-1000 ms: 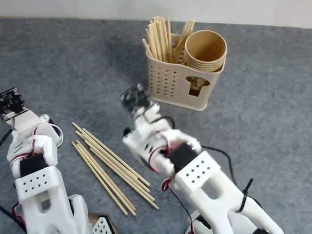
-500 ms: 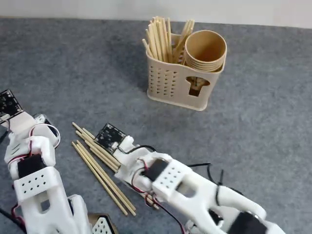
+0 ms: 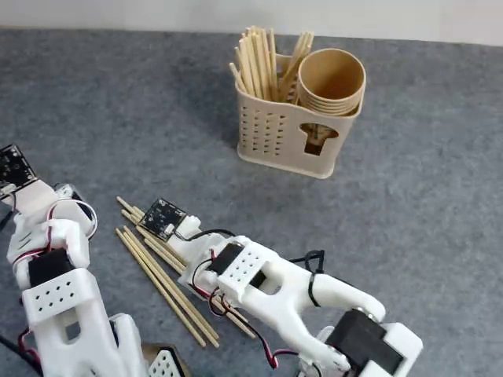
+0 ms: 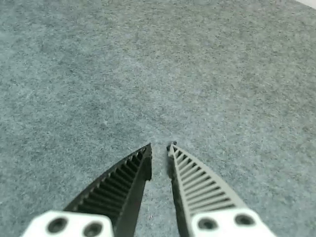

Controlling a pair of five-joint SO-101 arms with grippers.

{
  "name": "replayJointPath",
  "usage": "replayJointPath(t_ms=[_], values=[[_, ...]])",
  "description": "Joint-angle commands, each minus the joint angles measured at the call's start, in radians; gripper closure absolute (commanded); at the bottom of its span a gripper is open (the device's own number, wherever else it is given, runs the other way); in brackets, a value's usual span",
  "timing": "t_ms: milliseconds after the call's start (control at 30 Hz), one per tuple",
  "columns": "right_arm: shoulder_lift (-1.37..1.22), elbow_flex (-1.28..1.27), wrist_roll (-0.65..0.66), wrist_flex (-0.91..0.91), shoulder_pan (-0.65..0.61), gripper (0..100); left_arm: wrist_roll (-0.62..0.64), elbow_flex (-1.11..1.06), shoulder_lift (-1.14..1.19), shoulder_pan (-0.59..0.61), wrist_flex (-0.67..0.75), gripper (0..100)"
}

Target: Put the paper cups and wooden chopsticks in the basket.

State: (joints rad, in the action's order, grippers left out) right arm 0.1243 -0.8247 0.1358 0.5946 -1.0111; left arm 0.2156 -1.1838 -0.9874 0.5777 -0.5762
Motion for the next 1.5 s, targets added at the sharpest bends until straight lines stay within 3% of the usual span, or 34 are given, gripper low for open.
replayJointPath(t_ms=[0, 100, 300, 733, 1133, 1467], values=[[-0.018, 0.041, 0.012, -0.012, -0.004, 84.7, 0.018, 0.015, -0.019, 0.01, 0.02, 92], [-0.044, 0.07, 0.012, -0.002, -0.001, 85.1, 0.018, 0.015, -0.019, 0.01, 0.02, 92], [-0.065, 0.157, 0.014, 0.081, 0.067, 95.8, 0.018, 0.013, -0.019, 0.01, 0.02, 92], [-0.054, 0.183, 0.089, 0.145, 0.154, 99.5, 0.018, 0.013, -0.019, 0.01, 0.02, 92], [0.32, 0.059, 0.091, 0.139, 0.197, 99.5, 0.018, 0.013, -0.019, 0.01, 0.02, 92], [0.47, 0.045, 0.083, 0.139, 0.237, 99.4, 0.018, 0.013, -0.019, 0.008, 0.02, 92]])
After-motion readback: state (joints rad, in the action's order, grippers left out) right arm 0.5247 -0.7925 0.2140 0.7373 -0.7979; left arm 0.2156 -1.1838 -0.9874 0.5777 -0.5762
